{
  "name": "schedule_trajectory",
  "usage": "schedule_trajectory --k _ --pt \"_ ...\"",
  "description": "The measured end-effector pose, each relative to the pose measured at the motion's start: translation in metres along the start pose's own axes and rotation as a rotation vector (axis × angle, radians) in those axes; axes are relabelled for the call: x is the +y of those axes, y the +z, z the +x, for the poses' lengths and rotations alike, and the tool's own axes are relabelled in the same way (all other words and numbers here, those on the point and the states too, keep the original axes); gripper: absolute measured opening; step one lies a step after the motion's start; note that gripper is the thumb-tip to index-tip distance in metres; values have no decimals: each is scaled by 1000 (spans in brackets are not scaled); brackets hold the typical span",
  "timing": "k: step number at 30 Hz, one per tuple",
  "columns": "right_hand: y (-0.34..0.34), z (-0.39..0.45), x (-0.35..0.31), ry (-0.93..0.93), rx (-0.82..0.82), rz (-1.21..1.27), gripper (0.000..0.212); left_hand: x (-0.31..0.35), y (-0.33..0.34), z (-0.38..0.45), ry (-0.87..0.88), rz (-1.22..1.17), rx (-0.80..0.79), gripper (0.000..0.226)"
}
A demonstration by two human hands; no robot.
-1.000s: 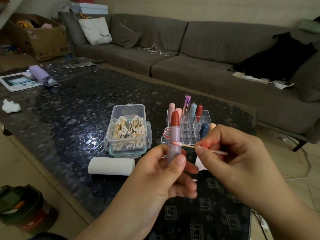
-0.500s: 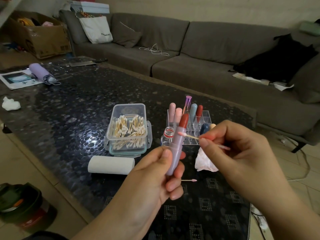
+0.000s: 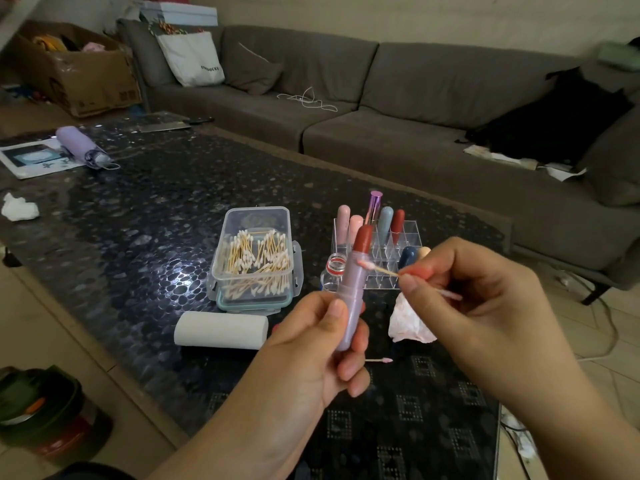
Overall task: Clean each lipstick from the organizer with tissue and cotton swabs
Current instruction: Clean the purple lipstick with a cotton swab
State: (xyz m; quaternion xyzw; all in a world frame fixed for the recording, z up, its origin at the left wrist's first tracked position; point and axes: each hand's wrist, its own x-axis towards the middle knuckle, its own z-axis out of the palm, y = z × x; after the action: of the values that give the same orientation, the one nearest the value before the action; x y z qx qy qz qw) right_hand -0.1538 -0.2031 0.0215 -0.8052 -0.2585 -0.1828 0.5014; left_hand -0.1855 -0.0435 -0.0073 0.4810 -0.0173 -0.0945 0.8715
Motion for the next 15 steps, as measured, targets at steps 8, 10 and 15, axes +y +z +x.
schedule_trajectory --k 8,10,15 --pt "1 0 -1 -8 22 -18 15 -3 -1 1 37 40 -9 17" --pt "1 0 -2 -22 -4 -13 14 -3 0 1 39 41 -7 17" --pt "1 -2 -3 -42 -77 6 14 -3 1 1 49 50 18 15"
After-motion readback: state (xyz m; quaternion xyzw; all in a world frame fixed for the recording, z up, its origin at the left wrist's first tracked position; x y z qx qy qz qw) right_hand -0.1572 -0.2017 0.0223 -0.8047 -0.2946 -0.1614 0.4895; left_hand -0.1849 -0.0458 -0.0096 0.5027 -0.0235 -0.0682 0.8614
